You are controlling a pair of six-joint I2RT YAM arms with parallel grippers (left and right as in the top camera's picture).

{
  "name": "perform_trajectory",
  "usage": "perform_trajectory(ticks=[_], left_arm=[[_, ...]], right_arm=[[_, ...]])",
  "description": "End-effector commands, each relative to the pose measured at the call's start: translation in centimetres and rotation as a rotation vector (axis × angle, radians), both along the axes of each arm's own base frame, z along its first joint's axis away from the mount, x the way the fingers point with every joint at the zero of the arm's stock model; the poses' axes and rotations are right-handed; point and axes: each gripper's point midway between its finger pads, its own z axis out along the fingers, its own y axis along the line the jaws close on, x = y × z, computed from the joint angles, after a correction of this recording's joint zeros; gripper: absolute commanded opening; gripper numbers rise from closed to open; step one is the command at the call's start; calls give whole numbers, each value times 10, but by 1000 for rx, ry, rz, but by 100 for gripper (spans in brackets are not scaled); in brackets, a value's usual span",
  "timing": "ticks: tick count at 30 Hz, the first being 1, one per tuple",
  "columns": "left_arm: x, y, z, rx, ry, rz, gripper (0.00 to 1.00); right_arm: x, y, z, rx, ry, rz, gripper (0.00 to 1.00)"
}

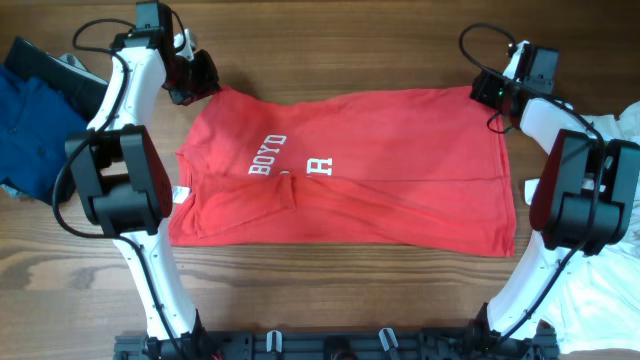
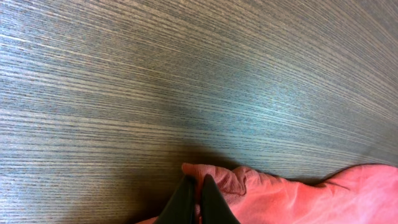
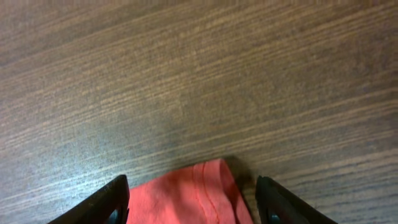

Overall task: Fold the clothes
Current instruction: 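Fold the shirt's far half toward the near side with both grippers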

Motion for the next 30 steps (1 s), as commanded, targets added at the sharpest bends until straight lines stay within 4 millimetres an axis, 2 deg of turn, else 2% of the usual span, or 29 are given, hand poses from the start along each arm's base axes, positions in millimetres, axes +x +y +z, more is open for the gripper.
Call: perform_trajectory(ticks=[1,4,8,9,10,12,13,15,21,23,26,27,30], left_arm=[[1,-4,13,-2,-33,-29,4],[1,-4,13,-1,-33,-30,4],[1,-4,13,2,-31,-29,4],[1,-4,13,2,-31,-29,4],[0,-4,13,2,-31,-29,4],[0,-4,13,2,-29,-29,4],[0,-4,13,1,-27,-29,4],[-1,-4,12,1,-23,-28,4],[-3,-4,12,0,-14,-29,4],[-4,-3,12,0,-13,-26,4],[-7,0,13,-1,1,-21,4],[-10,2,14,-2,11,-17,4],[-14,8,30,2,-2,-5,4]], right_arm=[[-1,-5,-18,0,26,-29,65],[-5,-3,-35,13,60,-25,64],[-6,4,-42,33,71,-5,53],[-5,5,-41,33,68,-3,46],[-5,5,-41,35,67,-6,32],[-6,5,-42,38,74,-9,15],[-8,6,-43,41,79,-11,9],[-10,5,-45,40,93,-14,4],[-27,-7,-52,27,167,-105,4],[-29,-13,-42,42,163,-137,4],[-31,-26,-9,32,125,-166,4],[-33,-30,7,31,111,-175,4],[-48,-32,35,28,126,-184,4]])
